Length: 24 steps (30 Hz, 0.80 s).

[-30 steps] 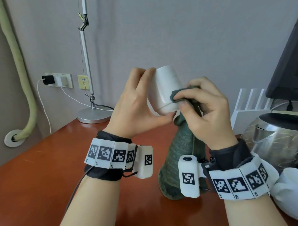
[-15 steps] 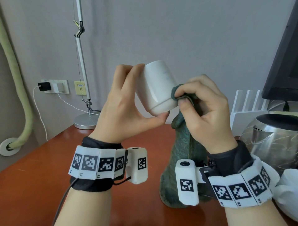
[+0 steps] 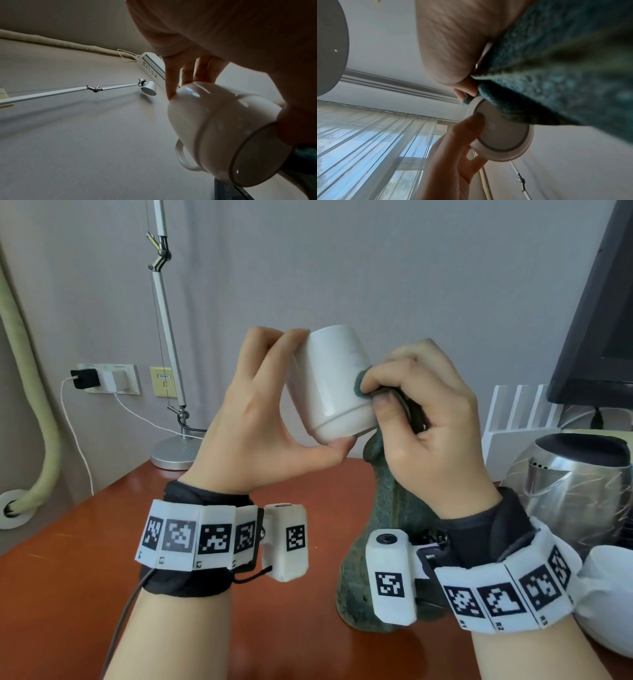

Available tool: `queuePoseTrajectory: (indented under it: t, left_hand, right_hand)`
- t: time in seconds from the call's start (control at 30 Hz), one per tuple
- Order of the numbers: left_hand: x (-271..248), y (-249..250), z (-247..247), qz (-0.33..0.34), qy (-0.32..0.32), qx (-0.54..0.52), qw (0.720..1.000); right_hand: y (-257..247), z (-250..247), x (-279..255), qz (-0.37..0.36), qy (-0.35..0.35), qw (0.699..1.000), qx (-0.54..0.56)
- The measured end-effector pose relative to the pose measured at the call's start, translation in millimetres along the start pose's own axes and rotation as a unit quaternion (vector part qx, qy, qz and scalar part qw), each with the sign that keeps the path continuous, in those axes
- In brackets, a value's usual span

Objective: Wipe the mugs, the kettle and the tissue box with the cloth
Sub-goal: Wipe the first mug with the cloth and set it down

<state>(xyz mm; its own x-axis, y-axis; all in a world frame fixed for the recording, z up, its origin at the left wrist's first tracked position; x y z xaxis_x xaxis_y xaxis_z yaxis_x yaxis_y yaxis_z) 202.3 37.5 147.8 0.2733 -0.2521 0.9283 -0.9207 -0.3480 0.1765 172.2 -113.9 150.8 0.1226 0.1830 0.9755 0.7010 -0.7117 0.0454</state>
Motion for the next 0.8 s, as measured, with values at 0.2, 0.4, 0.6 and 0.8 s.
queuePoseTrajectory:
  t: [0.2, 0.4, 0.6, 0.8]
  left_hand:
    - [-1.4, -4.6, 0.2, -0.01, 0.001, 0.005, 1.0]
    - [-1.1, 0.2, 11.9, 0.003, -0.033, 0.006, 0.999]
    - [-0.9, 3.0, 18.2, 0.013, -0.055, 0.007, 0.998]
    - [-2.1, 2.9, 19.2, 0.014, -0.058, 0.015, 0.998]
  right_hand:
    - [13.4, -0.6, -2.1, 0.033, 0.002, 0.999, 0.003]
    - [1.8, 3.2, 1.1, 0.009, -0.012, 1.0, 0.003]
    - [16.1, -2.6, 1.3, 0.068, 0.002, 0.998, -0.002]
    - [-1.1, 6.1, 0.9, 0.019, -0.018, 1.0, 0.004]
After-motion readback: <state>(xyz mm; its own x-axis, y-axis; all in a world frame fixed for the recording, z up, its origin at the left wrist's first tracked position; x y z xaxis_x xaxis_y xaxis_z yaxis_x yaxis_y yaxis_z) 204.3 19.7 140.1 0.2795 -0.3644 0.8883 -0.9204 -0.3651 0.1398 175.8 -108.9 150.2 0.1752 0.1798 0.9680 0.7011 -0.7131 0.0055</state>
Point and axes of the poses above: each hand's wrist, its own x-axis towards the middle knuckle, its own z-axis out of the palm, y = z × x, the point moved 7 cm from there along x, towards the middle knuckle, and after that the axes turned 14 degrees about -x, right-handed, at the moved point
